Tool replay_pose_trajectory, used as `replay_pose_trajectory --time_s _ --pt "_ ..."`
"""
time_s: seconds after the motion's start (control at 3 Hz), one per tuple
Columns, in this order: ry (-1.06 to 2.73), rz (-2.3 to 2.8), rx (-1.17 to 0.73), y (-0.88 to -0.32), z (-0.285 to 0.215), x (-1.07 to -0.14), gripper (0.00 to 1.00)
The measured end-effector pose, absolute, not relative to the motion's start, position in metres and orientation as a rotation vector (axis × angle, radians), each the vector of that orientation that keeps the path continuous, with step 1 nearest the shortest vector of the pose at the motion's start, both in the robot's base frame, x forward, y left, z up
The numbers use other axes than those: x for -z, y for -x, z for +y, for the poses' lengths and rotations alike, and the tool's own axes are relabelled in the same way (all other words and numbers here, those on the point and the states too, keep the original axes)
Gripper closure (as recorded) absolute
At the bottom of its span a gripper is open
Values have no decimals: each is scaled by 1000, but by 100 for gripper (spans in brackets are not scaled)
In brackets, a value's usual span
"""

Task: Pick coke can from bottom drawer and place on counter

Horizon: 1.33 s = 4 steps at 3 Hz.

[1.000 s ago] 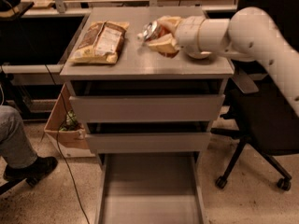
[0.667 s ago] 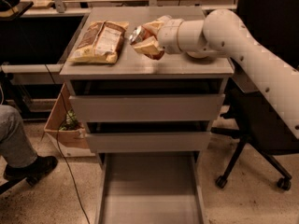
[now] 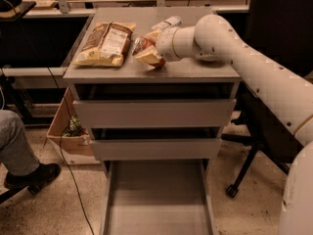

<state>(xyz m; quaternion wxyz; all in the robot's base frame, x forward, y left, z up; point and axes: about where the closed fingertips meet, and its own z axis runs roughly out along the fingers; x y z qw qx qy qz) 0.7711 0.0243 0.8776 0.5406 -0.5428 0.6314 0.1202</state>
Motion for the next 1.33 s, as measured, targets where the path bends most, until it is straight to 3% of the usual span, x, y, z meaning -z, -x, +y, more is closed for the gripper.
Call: replay_pose_trajectory --time_s 0.67,1.33 --pt "1325 1528 -293 -782 30 -862 0" --pt "1347 1429 -372 -767 18 -889 0"
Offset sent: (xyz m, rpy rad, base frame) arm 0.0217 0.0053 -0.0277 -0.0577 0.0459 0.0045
